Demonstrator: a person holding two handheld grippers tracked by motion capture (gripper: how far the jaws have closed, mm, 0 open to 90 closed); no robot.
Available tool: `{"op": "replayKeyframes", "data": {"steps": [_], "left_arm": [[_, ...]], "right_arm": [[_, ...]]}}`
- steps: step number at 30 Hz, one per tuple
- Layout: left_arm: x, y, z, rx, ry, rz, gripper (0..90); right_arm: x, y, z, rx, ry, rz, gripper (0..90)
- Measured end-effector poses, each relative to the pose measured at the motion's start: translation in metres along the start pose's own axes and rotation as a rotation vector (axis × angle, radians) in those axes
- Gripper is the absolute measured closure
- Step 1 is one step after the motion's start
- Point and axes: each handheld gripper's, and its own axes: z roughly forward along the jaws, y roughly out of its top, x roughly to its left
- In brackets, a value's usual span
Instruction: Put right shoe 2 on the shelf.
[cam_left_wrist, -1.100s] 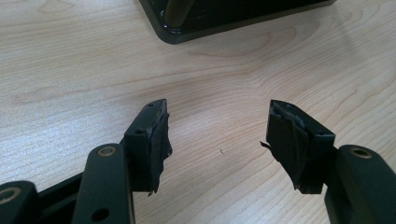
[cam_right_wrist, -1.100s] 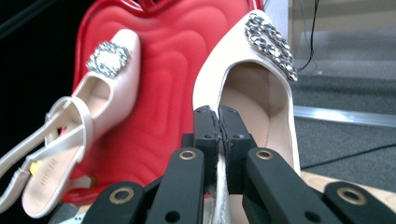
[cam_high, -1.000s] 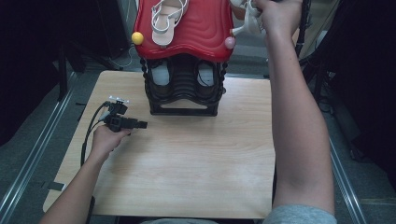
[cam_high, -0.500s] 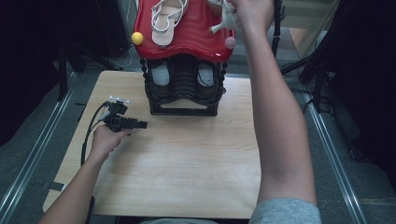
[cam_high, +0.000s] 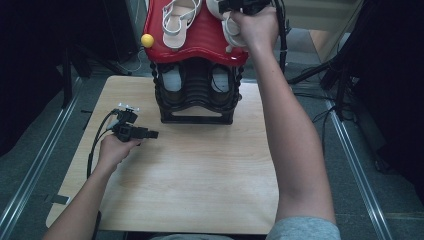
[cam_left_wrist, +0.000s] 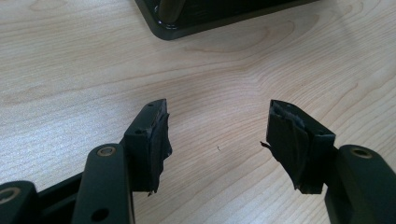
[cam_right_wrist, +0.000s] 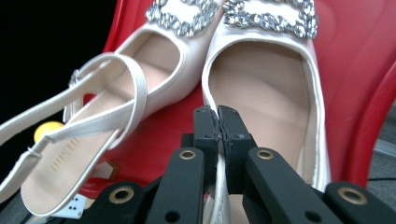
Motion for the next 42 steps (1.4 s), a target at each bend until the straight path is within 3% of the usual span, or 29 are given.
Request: {"op": "replayKeyframes", "data": {"steps": [8, 13, 18, 20, 31, 42], "left_arm": [[0.0, 0.0, 0.0, 0.0, 0.001, 0.001, 39.4], [0.0, 0.0, 0.001, 0.003, 0.0, 0.002, 39.3], [0.0, 0.0, 0.001, 0.005, -0.001, 0.003, 39.4], [0.0, 0.0, 0.0, 0.004, 0.0, 0.002, 39.3], [-0.001, -0.002, 0.0, 0.004, 0.007, 0.003, 39.3], [0.0, -0.002, 0.0, 0.004, 0.011, 0.002, 39.3]], "right_arm": [[0.008, -0.007, 0.012, 0.032, -0.012, -0.02, 88.6], [0.011, -0.007, 0.012, 0.032, -0.019, -0.012, 87.6], [0.01, -0.006, 0.012, 0.026, 0.004, 0.009, 84.2], [0.009, -0.005, 0.009, 0.006, 0.028, 0.031, 82.4], [0.007, 0.001, -0.005, -0.008, 0.027, 0.025, 78.7], [-0.009, 0.004, -0.027, -0.023, 0.006, 0.022, 72.7]]}}
